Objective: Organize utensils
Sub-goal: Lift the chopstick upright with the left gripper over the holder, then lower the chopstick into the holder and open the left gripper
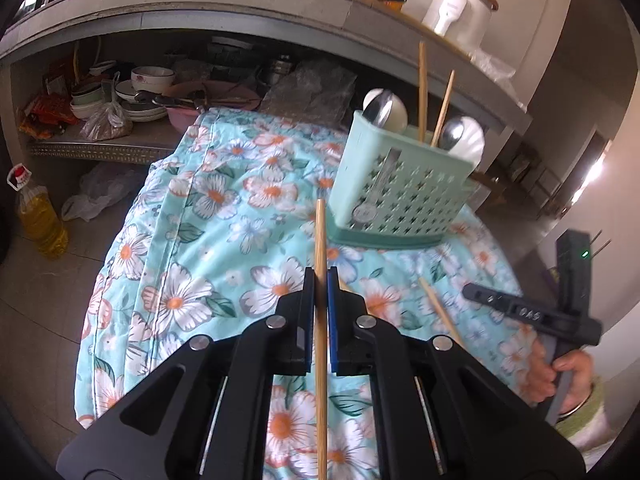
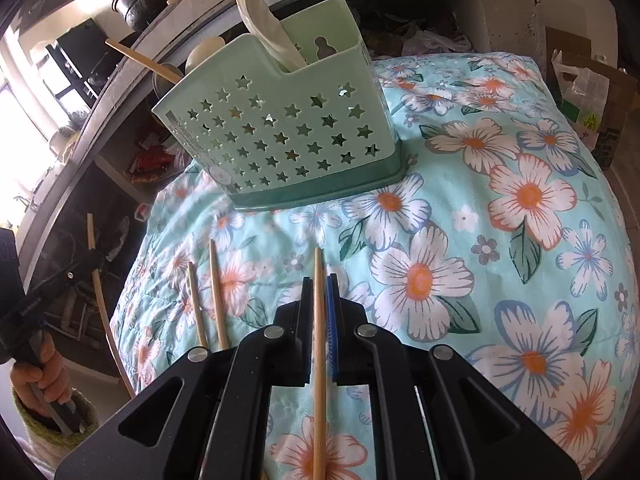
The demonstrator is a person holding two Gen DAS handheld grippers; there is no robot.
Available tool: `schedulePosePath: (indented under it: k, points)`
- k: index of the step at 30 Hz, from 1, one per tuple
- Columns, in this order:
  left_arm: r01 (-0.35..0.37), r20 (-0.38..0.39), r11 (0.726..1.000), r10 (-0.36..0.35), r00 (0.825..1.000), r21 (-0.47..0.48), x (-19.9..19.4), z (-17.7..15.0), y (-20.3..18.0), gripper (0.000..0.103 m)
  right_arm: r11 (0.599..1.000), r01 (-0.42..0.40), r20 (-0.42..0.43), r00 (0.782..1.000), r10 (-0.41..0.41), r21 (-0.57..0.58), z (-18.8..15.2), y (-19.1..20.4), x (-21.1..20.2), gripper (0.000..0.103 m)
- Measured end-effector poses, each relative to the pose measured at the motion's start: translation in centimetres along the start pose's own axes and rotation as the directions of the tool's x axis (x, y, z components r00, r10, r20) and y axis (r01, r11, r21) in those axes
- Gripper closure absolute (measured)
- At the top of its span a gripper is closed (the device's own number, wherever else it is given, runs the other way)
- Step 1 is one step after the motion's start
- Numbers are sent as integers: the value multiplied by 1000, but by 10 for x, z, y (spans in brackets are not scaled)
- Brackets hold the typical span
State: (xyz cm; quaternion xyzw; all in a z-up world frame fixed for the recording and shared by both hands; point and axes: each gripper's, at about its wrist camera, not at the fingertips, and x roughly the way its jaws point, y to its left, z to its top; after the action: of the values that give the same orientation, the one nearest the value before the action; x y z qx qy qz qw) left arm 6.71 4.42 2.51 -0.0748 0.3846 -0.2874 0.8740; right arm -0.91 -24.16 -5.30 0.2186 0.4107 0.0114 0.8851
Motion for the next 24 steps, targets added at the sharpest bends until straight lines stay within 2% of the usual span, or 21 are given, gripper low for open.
schedulePosePath:
  k: [4, 7, 11, 18, 23, 24]
  points:
    - [116, 68, 993, -113, 991, -36, -22, 17, -5, 98, 1000, 0, 6, 1000, 0, 8, 0, -3, -4, 96]
    - [161, 113, 987, -158, 981, -16, -35, 28, -15, 98, 1000, 4, 12, 1000, -4, 3, 1, -3, -9, 96]
    - [215, 186, 976, -216, 959, 22, -51, 51, -31, 98, 1000, 1, 29, 1000, -1, 10, 3, -7, -16, 97]
    - [228, 329, 965, -258, 909, 126, -72, 100, -72, 98, 1000, -6, 25, 1000, 6, 13, 1, -13, -16, 97]
    - [204, 403, 965, -255, 879, 166, -68, 135, -97, 98, 999, -16, -69, 998, 13, -38, -3, -7, 0, 95]
    - [193, 414, 965, -251, 875, 176, -66, 141, -102, 98, 999, -8, -84, 996, 4, -44, -4, -5, 4, 92]
